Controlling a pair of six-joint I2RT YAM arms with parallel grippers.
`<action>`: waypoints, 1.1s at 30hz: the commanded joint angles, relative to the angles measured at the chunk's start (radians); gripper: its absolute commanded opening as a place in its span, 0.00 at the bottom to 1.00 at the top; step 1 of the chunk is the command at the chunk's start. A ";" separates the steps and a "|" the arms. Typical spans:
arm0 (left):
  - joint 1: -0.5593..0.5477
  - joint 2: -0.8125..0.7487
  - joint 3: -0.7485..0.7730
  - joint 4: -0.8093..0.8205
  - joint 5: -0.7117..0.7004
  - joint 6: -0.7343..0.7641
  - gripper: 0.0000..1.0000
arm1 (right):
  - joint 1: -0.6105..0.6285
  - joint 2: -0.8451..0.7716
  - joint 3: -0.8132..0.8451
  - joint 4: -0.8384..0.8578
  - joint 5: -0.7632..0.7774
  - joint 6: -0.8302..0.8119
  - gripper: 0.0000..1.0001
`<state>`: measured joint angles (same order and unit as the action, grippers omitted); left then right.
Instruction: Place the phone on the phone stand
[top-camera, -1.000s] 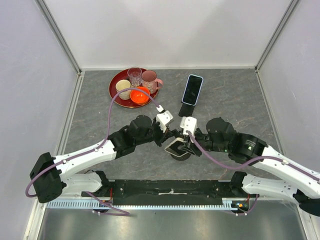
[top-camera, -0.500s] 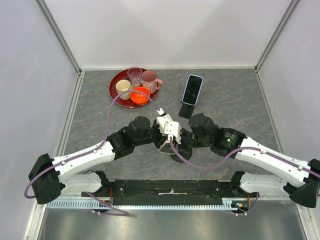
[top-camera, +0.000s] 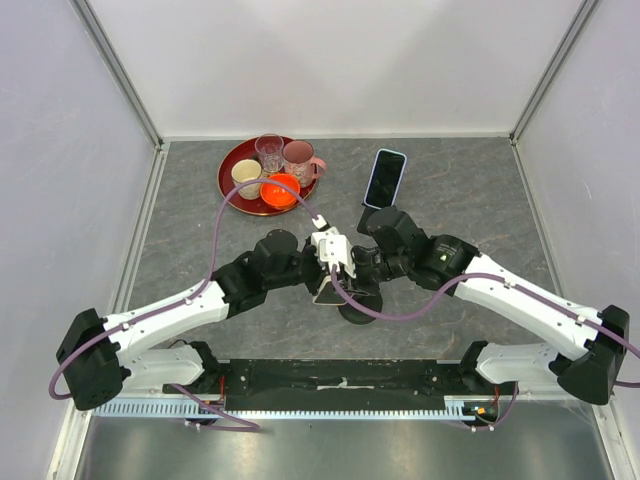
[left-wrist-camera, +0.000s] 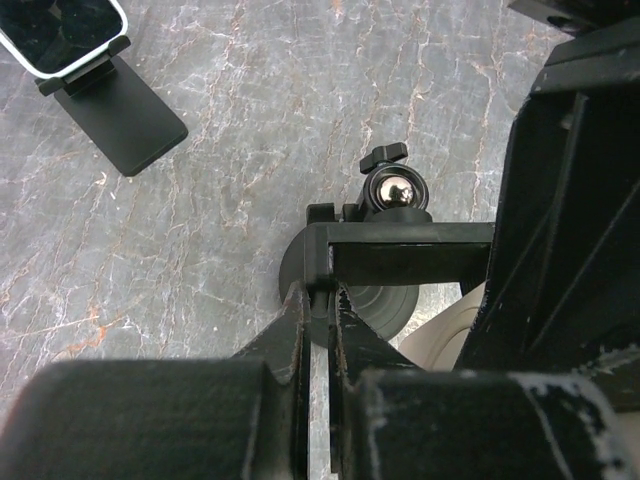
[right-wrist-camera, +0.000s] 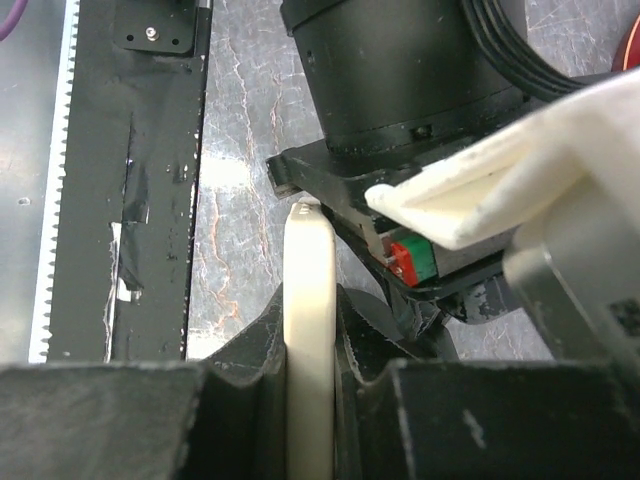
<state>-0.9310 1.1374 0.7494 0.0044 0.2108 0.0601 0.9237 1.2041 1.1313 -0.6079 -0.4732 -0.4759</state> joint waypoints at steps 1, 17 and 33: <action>-0.022 -0.051 -0.002 0.042 0.116 0.063 0.02 | -0.055 0.028 0.105 0.083 -0.007 -0.089 0.00; -0.022 -0.039 0.013 0.032 0.170 0.083 0.02 | -0.115 0.088 0.122 0.010 -0.074 -0.165 0.00; -0.022 -0.011 0.033 0.009 0.118 0.084 0.02 | -0.118 0.034 0.067 -0.067 0.005 -0.192 0.00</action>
<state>-0.9104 1.1305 0.7467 -0.0044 0.2390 0.0647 0.8402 1.2655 1.1976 -0.7277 -0.6029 -0.6933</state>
